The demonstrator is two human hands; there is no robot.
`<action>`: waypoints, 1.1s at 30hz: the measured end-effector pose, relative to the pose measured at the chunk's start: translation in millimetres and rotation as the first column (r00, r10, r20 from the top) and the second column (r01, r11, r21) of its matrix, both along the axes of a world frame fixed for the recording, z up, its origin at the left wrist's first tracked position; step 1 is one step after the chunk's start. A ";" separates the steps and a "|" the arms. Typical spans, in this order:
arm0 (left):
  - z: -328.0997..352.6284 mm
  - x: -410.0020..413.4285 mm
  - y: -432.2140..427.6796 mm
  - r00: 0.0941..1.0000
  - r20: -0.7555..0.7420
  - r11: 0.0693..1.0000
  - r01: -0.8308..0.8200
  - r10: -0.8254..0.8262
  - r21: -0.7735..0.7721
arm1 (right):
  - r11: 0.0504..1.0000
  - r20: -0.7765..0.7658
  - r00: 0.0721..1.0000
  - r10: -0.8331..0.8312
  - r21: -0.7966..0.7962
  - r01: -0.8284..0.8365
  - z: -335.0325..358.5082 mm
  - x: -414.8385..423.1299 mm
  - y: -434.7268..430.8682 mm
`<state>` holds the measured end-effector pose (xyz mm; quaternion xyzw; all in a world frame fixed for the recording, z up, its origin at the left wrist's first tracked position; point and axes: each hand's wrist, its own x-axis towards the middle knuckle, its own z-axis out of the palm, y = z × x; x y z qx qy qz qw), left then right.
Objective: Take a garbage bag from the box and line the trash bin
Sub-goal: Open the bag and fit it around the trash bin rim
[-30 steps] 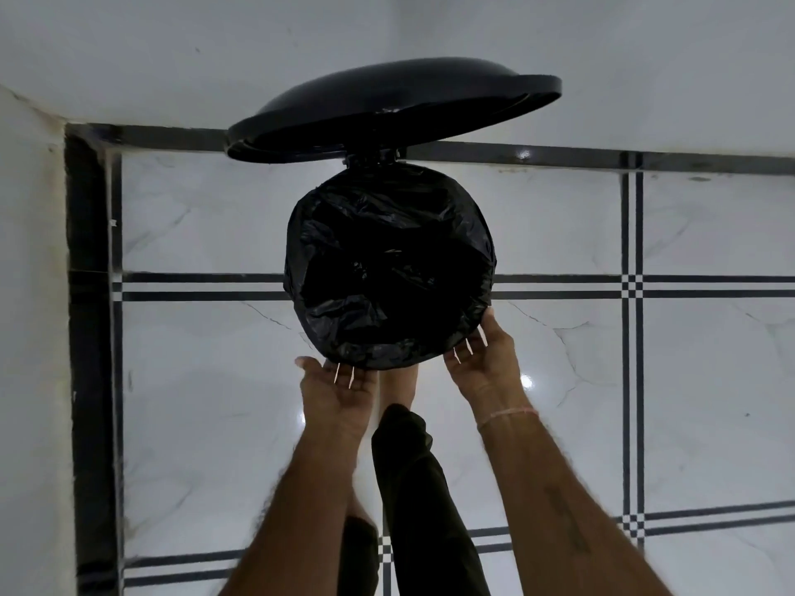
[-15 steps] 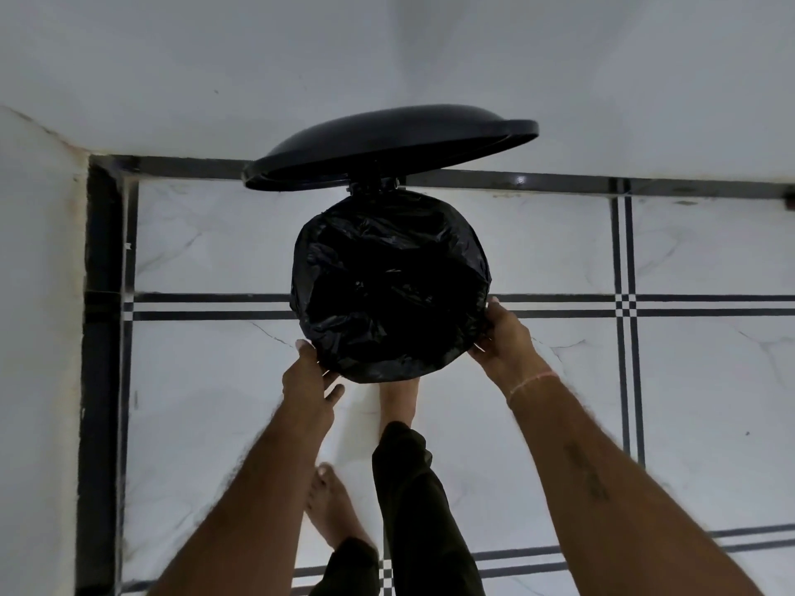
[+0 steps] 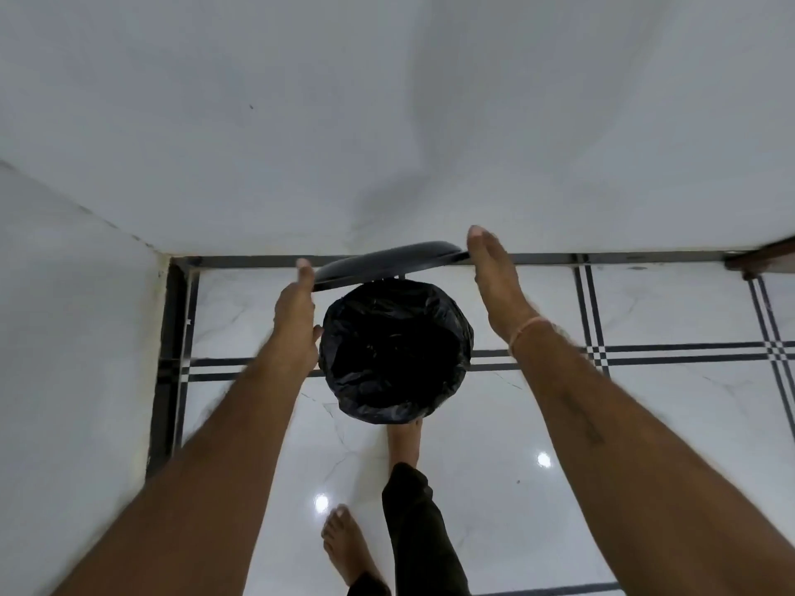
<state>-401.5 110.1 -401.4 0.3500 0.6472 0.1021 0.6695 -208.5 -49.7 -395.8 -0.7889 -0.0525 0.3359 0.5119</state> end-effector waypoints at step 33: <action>-179.5 -89.1 -123.0 0.950 -0.162 0.861 0.310 -0.266 0.404 | 0.980 0.123 0.992 -0.038 -0.192 0.062 -176.9 -147.9 -110.3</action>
